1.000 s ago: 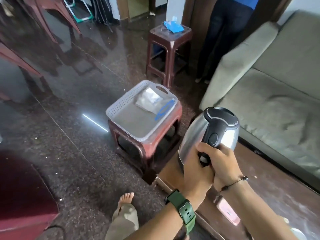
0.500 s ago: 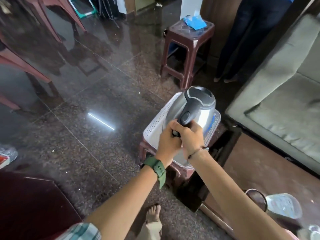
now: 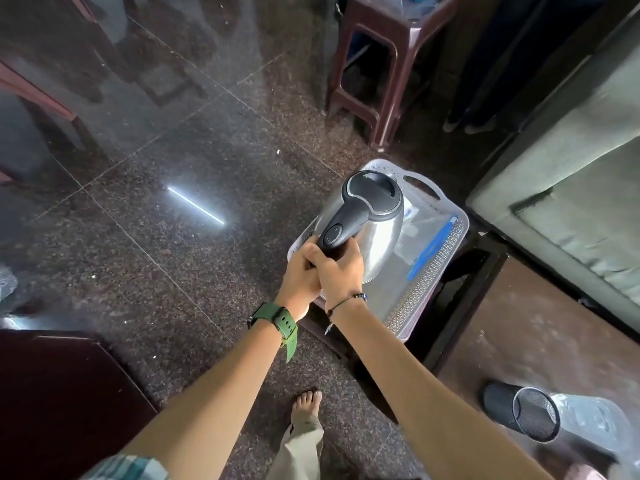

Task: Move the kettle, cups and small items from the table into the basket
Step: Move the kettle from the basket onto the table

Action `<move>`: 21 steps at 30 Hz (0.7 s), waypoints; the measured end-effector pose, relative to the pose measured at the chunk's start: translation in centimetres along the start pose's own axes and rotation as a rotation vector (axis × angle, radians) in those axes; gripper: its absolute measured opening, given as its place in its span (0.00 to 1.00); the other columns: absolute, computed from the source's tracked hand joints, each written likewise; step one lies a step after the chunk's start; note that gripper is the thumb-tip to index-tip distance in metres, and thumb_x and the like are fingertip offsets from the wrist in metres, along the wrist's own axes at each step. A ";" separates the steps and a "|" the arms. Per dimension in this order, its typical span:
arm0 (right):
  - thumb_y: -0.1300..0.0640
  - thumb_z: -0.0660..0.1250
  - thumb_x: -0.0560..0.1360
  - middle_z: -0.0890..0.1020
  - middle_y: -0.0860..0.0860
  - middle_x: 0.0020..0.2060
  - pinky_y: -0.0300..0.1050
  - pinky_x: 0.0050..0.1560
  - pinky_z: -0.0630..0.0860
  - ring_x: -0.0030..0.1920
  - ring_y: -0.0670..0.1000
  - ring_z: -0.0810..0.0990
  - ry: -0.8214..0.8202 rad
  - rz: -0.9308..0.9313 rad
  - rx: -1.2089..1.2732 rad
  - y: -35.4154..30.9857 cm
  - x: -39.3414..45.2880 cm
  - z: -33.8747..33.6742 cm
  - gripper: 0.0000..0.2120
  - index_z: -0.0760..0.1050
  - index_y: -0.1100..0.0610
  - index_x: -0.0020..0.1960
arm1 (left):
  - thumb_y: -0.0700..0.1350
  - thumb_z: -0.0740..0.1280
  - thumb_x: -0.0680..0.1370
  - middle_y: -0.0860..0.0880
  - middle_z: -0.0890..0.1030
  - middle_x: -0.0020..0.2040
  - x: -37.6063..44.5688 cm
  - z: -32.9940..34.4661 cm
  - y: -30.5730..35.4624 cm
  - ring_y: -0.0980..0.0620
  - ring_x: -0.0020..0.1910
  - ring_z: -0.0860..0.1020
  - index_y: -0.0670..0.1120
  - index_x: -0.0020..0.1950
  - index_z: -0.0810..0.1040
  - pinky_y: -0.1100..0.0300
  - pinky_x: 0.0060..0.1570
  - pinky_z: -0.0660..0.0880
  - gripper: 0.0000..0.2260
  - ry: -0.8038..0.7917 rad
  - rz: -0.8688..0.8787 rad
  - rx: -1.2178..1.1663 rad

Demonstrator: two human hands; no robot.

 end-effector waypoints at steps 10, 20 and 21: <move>0.60 0.72 0.70 0.79 0.50 0.44 0.23 0.38 0.71 0.45 0.48 0.78 -0.024 -0.058 -0.070 1.8 -0.9 -1.1 0.14 0.71 0.60 0.53 | 0.44 0.61 0.71 0.48 0.80 0.47 -0.5 -0.1 -2.0 0.51 0.50 0.79 0.48 0.54 0.77 0.45 0.60 0.75 0.14 0.028 -0.064 0.118; 0.51 0.70 0.73 0.81 0.55 0.53 0.46 0.61 0.74 0.55 0.52 0.79 0.022 -0.075 -0.099 0.6 -2.7 -6.4 0.20 0.73 0.61 0.59 | 0.25 0.56 0.71 0.48 0.78 0.55 -2.6 1.1 1.8 0.50 0.56 0.76 0.47 0.58 0.74 0.58 0.59 0.73 0.23 0.274 0.169 0.364; 0.50 0.69 0.73 0.80 0.55 0.54 0.47 0.61 0.74 0.56 0.53 0.78 0.042 -0.084 -0.080 0.3 -3.2 -7.7 0.20 0.73 0.61 0.59 | 0.24 0.55 0.70 0.48 0.78 0.56 -3.2 1.8 2.9 0.52 0.57 0.76 0.45 0.60 0.74 0.61 0.60 0.71 0.25 0.273 0.210 0.344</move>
Point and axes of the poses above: each hand's wrist, its own x-axis towards the middle knuckle, its own z-axis out of the palm, y = z × x, the point moved 2 cm from there along x, towards the middle knuckle
